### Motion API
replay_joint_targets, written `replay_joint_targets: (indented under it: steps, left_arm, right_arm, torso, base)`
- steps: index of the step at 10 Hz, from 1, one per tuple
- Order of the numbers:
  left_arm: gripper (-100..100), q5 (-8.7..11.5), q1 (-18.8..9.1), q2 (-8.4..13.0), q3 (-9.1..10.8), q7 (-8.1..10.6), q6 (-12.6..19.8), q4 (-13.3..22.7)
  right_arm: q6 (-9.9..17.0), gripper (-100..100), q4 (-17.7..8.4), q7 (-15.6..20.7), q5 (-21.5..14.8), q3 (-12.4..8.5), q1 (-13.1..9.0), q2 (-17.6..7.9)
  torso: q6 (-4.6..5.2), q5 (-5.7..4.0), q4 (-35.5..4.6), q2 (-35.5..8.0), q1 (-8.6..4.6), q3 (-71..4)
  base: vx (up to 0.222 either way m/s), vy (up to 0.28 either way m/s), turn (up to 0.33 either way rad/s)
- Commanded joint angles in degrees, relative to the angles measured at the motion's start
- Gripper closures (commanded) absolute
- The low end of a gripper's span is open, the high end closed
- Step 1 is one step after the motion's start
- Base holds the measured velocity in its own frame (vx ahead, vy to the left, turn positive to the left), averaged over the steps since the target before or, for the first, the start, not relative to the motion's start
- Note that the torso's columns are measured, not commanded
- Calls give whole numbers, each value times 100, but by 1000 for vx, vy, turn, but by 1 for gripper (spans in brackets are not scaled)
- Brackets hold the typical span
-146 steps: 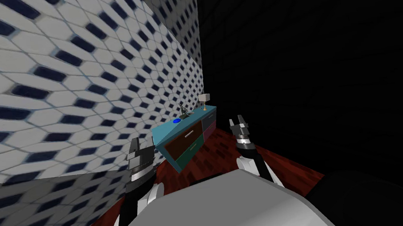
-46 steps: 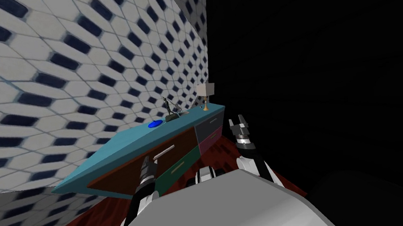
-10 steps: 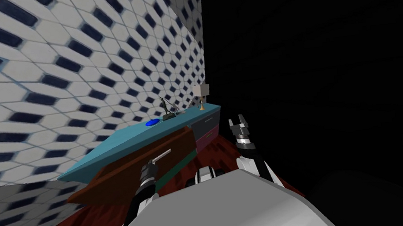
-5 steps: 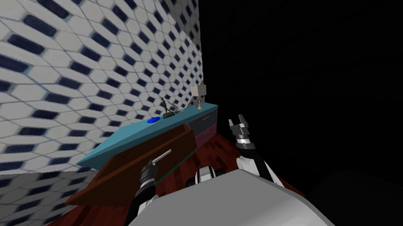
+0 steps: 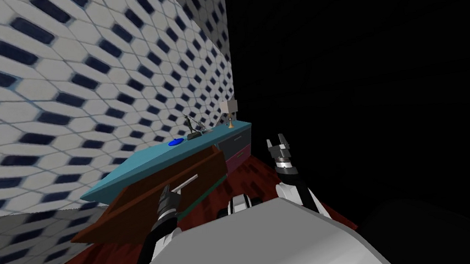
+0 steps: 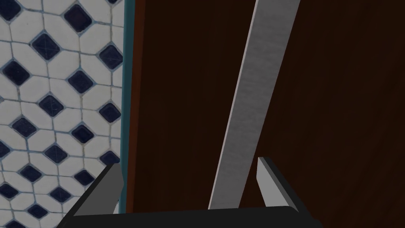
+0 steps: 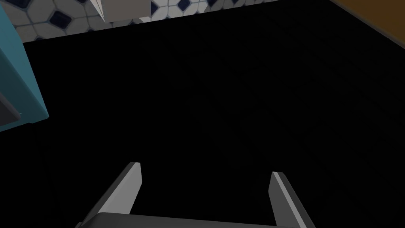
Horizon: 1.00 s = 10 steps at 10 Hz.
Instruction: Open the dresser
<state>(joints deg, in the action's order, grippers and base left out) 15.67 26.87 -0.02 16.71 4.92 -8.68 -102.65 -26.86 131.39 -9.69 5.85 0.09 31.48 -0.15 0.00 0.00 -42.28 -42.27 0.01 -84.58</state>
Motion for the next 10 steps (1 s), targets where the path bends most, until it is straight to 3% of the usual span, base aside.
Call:
replay_joint_targets:
  steps: [1,4,5,6,10]
  left_arm:
    - [-100,30,47,-91,159,-30,303,-327]
    - [-100,64,116,-203,341,-65,656,-735]
    - [-100,66,141,-177,286,-48,624,-615]
    - [0,68,147,-182,290,-48,662,-617]
    - [0,67,167,-193,278,-50,695,-576]
  right_arm:
    - [0,0,0,0,0,0,0,0]
    - [0,0,0,0,0,0,0,0]
    - [0,0,0,0,0,0,0,0]
    - [0,0,0,0,0,0,0,0]
    - [0,0,0,0,0,0,0,0]
  torso:
    - [0,-1,-1,-6,-3,4]
    - [-6,-29,-23,-27,-26,10]
    - [-11,-41,-33,-38,-33,14]
    - [-9,-31,-25,-33,-30,15]
    - [-1,-9,-7,-8,-9,3]
  base:
    - [-22,0,-97]
    - [-23,-5,-80]
    - [-4,2,-18]
    - [0,0,0]
    - [0,0,0]
